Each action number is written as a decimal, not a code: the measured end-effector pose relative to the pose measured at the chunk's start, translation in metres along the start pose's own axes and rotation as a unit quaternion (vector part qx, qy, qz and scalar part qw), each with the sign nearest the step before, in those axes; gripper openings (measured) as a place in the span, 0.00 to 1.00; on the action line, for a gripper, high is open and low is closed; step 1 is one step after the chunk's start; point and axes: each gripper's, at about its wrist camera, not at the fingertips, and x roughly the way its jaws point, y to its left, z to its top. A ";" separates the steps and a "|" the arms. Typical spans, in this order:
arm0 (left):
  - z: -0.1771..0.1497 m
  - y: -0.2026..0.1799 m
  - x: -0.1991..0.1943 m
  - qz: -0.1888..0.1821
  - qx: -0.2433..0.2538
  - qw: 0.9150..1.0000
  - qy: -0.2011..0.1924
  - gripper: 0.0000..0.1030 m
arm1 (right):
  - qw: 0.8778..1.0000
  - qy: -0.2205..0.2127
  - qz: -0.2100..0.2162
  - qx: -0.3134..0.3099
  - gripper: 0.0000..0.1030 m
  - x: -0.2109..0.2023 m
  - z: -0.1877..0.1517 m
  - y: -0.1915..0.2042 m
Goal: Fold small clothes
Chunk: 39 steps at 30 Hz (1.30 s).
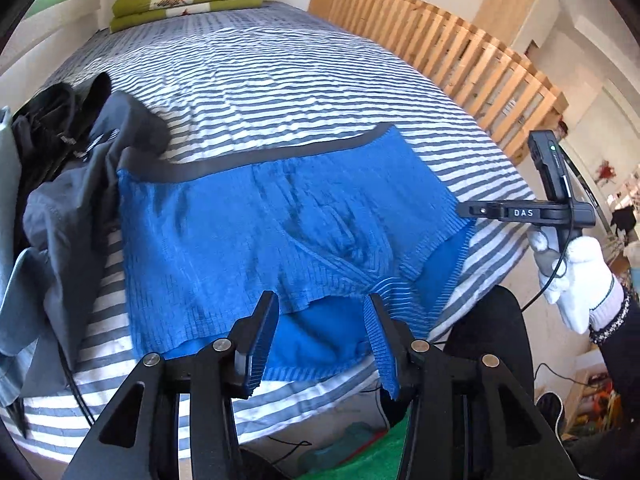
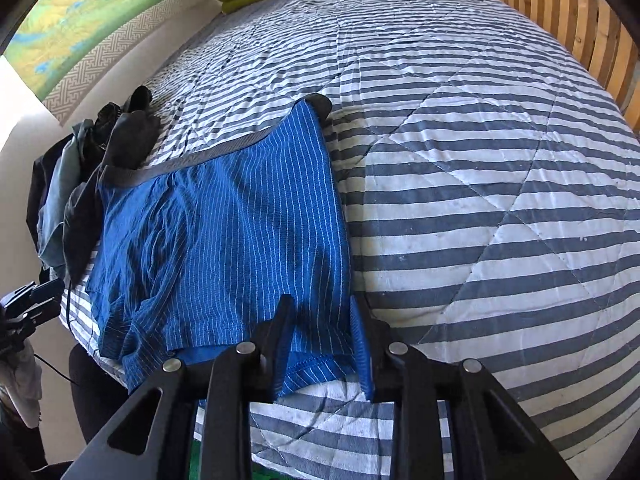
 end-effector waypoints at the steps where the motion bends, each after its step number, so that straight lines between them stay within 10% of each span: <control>1: 0.006 -0.012 0.006 -0.006 0.010 1.000 0.000 0.46 | 1.000 -0.001 0.012 0.001 0.23 -0.003 0.000 -0.001; 16: 0.068 -0.197 0.165 -0.053 0.142 0.987 0.061 0.61 | 0.995 -0.045 0.032 0.084 0.25 -0.038 0.039 -0.065; 19: 0.071 -0.199 0.189 -0.039 0.137 0.987 0.072 0.60 | 0.993 -0.047 0.037 0.097 0.25 -0.041 0.047 -0.081; 23: 0.076 -0.177 0.195 -0.050 0.083 0.993 0.063 0.06 | 0.992 -0.042 0.058 0.102 0.26 -0.034 0.060 -0.090; 29: 0.073 -0.125 0.157 -0.127 -0.032 0.991 0.024 0.04 | 0.990 -0.028 0.104 0.095 0.36 0.000 0.093 -0.073; 39: 0.068 -0.127 0.136 -0.147 -0.022 0.989 -0.002 0.04 | 0.979 0.042 0.165 0.116 0.41 0.078 0.142 -0.027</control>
